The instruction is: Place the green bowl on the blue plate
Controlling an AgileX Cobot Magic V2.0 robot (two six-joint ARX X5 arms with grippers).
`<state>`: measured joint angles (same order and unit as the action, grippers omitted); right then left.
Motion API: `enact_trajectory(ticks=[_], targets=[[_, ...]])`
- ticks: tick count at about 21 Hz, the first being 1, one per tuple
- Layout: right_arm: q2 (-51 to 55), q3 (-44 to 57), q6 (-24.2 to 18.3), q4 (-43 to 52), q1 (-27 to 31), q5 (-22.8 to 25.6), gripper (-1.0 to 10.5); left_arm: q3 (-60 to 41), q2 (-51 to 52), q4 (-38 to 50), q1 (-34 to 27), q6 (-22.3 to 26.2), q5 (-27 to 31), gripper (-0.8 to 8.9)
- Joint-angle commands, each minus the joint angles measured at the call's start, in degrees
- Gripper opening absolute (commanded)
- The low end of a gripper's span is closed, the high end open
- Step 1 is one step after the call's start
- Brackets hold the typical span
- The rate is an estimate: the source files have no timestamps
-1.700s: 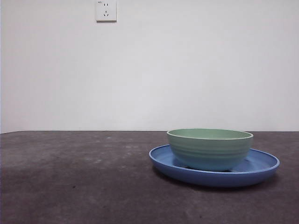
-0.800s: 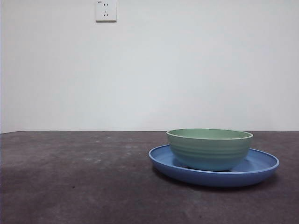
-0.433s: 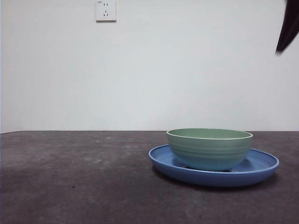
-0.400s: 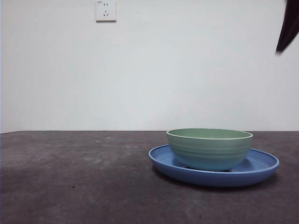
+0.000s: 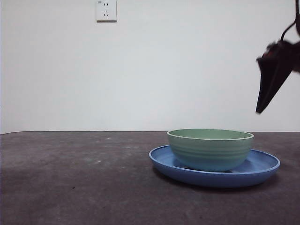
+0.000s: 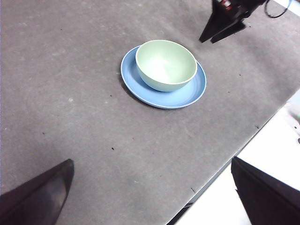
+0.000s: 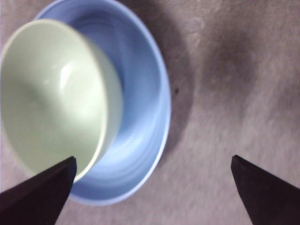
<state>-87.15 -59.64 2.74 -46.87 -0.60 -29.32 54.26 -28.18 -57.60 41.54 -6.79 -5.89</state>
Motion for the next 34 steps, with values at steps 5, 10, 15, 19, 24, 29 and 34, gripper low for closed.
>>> enact_trajectory(ticks=[5,10,15,19,24,29,34], targets=[[-7.28,-0.9,-0.81,5.2,-0.02,0.87,4.4,0.52,-0.26,0.59,0.48,-0.13,0.04,6.26],[-10.73,-0.9,-0.81,8.94,-1.33,0.17,3.2,0.52,-0.26,0.59,0.48,-0.13,0.04,6.26],[-13.31,-0.9,-0.85,11.47,-3.8,-0.63,1.9,0.52,-0.26,0.61,0.48,-0.15,0.04,6.26],[-13.55,-0.9,-0.26,12.28,-4.85,-0.48,0.3,0.52,-0.26,0.59,0.48,-0.15,0.04,6.26],[-13.55,-0.9,3.1,11.91,-4.9,0.46,0.1,0.52,-0.26,0.59,0.48,-0.13,0.02,6.26],[-12.7,-2.29,4.76,10.84,-4.9,0.2,0.1,0.52,-0.26,0.59,0.48,-0.13,0.04,6.26],[-12.68,-8.04,4.81,5.84,-6.03,-0.33,0.1,0.52,-0.26,0.61,0.48,-0.13,0.04,6.26]])
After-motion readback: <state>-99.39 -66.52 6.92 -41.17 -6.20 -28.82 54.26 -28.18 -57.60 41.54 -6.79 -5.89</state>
